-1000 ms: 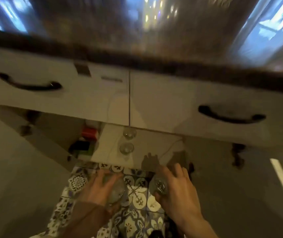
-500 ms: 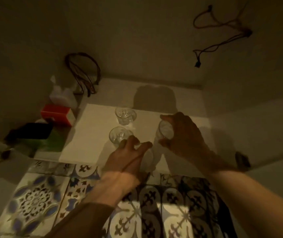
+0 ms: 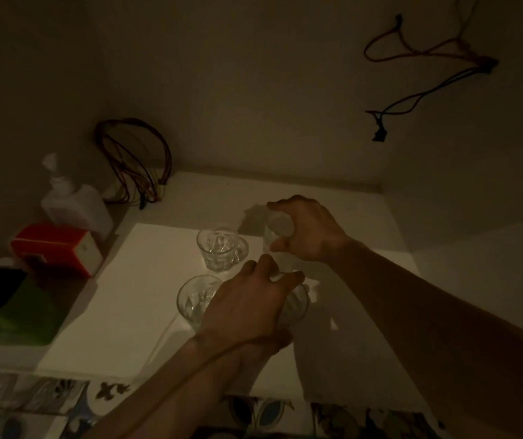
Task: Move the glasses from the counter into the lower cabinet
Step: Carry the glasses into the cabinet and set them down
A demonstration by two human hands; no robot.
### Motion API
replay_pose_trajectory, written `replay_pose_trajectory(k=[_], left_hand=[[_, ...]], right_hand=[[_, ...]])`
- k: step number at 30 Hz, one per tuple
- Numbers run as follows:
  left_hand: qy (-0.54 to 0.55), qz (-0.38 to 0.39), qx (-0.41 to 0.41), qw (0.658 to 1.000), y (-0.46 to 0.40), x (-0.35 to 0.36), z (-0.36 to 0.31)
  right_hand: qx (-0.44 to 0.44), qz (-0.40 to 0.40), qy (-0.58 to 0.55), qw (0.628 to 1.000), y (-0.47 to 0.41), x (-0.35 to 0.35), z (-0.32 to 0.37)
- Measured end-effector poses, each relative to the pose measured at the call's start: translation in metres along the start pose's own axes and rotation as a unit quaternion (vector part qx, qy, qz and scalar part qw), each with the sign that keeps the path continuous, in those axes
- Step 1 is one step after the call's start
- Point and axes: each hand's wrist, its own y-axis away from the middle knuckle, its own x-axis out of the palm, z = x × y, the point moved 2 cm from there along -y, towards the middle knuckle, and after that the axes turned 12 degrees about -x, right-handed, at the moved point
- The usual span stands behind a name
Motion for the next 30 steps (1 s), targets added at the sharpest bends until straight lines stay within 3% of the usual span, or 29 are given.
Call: replay_pose_trajectory(k=[30], left_hand=[[0.036,-0.018,-0.009,0.999,-0.009,0.016,0.009]], right_hand=[[0.001,-0.041,-0.070,0.997,-0.006,0.022,0.001]])
